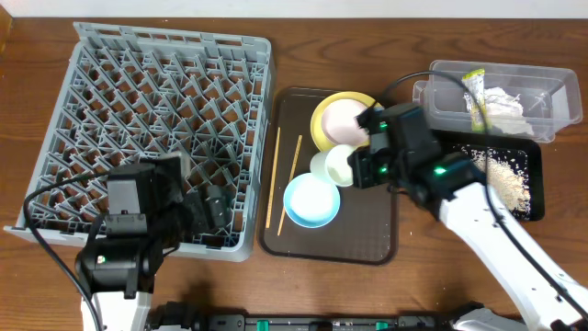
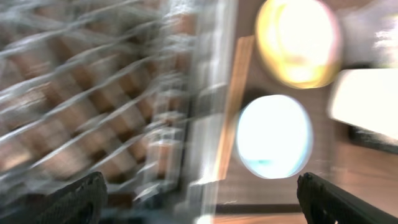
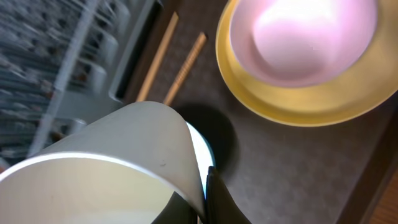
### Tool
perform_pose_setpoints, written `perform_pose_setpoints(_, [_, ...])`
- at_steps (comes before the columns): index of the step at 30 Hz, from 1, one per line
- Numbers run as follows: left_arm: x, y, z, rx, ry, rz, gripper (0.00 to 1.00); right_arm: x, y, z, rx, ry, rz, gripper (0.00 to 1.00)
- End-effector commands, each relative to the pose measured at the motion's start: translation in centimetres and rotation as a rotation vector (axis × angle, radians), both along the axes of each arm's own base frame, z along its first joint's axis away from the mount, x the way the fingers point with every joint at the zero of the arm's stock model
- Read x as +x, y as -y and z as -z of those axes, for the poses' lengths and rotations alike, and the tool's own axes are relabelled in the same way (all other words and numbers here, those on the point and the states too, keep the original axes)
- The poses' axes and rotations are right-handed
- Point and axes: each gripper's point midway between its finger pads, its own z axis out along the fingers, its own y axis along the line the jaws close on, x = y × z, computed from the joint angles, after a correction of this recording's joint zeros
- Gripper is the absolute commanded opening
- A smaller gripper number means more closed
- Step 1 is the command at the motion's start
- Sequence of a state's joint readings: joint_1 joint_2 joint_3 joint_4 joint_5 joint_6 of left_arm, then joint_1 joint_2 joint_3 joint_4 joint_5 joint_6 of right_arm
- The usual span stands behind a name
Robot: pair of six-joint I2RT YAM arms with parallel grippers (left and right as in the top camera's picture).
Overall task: Sort waste into correct bins and load items into the dishwasher
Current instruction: 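Grasp the white cup from the blue bowl with the right gripper, then move the left gripper to the white cup and grasp it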
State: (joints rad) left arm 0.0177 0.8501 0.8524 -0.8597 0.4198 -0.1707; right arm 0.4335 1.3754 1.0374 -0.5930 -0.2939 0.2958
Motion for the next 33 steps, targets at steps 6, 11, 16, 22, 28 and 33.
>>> perform_pose_setpoints(6, [0.6,8.6,-5.9,-0.548,0.068,0.398,0.99,-4.2,-5.6,-6.1,0.43,-0.011,-0.413,0.01])
perform_pose_setpoints(11, [0.9,10.2,-7.5,-0.722,0.075,0.545,0.99,-5.5,-6.7,-8.3,0.554,0.003,-0.526,0.01])
perform_pose_setpoints(16, [0.8,10.9,-8.4,-0.834,0.077,0.648,0.99,-6.0,-7.2,-9.9,0.623,0.03,-0.592,0.01])
perform_pose_setpoints(22, [-0.1,12.3,-9.1,-0.88,0.079,0.752,0.99,-6.1,-7.3,-10.3,0.639,0.031,-0.598,0.01])
perform_pose_setpoints(28, [-1.2,13.8,-9.3,-0.878,0.073,0.828,0.99,-6.0,-7.6,-11.2,0.672,0.045,-0.615,0.01])
perform_pose_setpoints(33, [-2.0,14.6,-9.3,-0.882,0.058,0.863,0.99,-5.9,-7.6,-11.4,0.673,0.06,-0.619,0.01])
